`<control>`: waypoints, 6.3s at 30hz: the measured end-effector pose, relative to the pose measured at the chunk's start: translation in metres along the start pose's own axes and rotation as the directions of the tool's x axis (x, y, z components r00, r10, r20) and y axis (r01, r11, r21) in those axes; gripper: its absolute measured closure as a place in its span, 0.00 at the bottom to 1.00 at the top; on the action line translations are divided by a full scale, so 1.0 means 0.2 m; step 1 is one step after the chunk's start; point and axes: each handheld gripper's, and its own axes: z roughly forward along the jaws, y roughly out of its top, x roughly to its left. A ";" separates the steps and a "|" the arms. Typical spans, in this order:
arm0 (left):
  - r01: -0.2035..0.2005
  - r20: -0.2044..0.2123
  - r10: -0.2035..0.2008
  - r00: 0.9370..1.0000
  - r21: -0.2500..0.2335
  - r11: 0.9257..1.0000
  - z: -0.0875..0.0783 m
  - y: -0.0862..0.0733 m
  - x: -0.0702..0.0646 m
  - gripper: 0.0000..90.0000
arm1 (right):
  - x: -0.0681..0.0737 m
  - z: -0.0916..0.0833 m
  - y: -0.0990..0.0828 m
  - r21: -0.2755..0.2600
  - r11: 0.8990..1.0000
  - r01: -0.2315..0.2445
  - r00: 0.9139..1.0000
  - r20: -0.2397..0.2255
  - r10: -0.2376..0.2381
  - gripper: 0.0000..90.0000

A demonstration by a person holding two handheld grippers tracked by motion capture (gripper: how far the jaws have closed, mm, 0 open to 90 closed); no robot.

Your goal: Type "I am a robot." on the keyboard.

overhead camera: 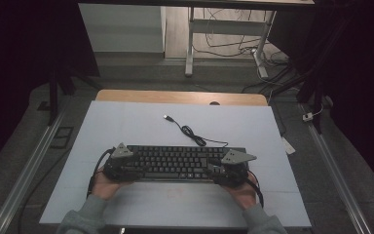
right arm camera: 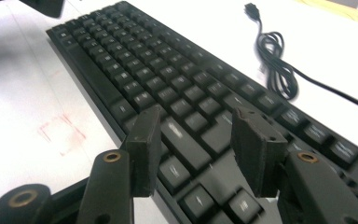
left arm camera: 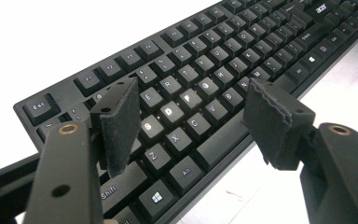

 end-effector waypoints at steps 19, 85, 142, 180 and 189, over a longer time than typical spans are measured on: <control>-0.005 -0.001 0.005 1.000 0.022 1.000 0.02 -0.01 -0.01 0.39 | 0.04 0.15 0.12 0.042 0.999 -0.003 0.998 -0.060 0.006 1.00; 0.005 -0.009 -0.005 1.000 0.030 1.000 0.02 -0.03 0.00 0.39 | 0.03 0.37 0.19 0.082 0.997 -0.013 0.999 -0.038 0.017 0.97; -0.097 0.059 0.096 0.994 0.011 0.995 0.10 0.08 -0.12 0.92 | -0.06 0.02 -0.01 0.014 0.999 -0.042 0.999 0.015 0.042 0.64; -0.121 0.020 0.119 0.993 0.133 0.984 0.28 0.08 -0.17 0.99 | -0.06 0.02 -0.02 0.020 0.999 -0.041 0.999 0.023 0.040 0.63; -0.116 0.020 0.115 0.993 0.088 0.989 0.24 0.09 -0.17 0.99 | -0.06 0.02 -0.02 0.018 0.999 -0.038 0.999 0.022 0.038 0.63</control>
